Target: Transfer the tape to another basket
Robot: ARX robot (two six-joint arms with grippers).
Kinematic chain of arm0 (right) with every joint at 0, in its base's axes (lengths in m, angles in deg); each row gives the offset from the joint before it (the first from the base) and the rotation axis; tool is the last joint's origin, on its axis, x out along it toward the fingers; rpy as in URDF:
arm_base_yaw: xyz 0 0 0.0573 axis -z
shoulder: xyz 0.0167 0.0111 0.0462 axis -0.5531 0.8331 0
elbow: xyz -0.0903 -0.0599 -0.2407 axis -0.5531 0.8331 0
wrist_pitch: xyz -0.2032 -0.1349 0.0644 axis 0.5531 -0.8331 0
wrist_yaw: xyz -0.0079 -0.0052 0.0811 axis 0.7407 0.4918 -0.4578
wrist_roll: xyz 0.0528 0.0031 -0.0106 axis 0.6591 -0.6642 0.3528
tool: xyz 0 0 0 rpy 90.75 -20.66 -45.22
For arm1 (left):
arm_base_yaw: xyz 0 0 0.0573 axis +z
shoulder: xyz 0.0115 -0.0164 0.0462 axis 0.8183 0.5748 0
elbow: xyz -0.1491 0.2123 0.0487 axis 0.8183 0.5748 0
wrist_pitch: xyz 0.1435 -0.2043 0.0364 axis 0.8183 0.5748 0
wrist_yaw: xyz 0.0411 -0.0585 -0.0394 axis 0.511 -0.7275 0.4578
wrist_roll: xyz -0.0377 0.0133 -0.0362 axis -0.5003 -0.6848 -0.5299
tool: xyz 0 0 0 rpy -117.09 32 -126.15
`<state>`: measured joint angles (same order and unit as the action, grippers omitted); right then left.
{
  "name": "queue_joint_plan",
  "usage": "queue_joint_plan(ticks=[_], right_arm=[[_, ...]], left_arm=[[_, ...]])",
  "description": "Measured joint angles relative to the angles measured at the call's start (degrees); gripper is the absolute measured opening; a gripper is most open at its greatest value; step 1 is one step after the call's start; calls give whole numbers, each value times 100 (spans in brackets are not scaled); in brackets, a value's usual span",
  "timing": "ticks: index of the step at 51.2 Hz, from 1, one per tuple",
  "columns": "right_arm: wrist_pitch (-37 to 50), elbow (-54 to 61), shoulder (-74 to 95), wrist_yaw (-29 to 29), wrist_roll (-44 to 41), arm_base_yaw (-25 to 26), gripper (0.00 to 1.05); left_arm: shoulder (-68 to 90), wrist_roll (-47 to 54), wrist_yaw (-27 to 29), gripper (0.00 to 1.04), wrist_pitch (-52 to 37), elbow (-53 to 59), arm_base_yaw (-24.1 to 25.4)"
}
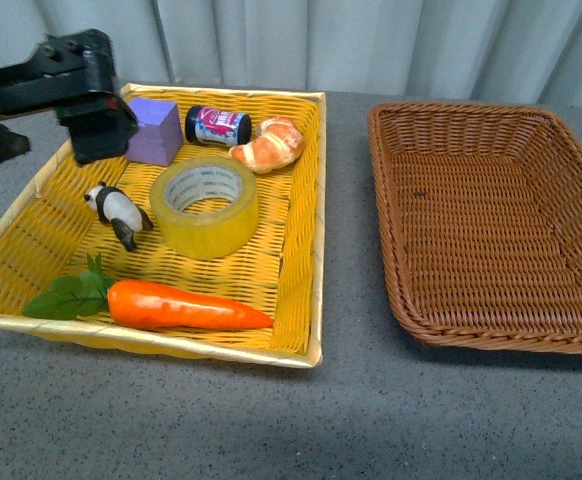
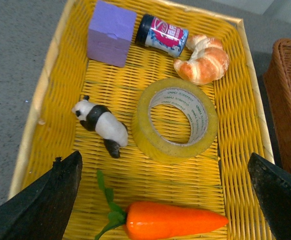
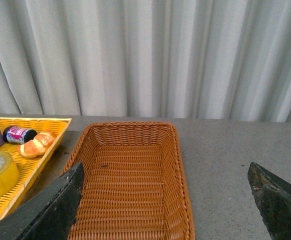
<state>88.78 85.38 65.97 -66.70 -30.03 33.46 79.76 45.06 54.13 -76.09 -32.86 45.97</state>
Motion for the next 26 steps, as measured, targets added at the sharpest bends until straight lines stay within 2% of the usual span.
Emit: queue_joint_plan(ticks=[18,26], right_arm=[[0,0,0,0,0,0,96],[0,0,0,0,0,0,96]], left_arm=[[1746,-234,267,98,929,-1766,-289],[2310,-48,251,98,1067,-2205,-383]])
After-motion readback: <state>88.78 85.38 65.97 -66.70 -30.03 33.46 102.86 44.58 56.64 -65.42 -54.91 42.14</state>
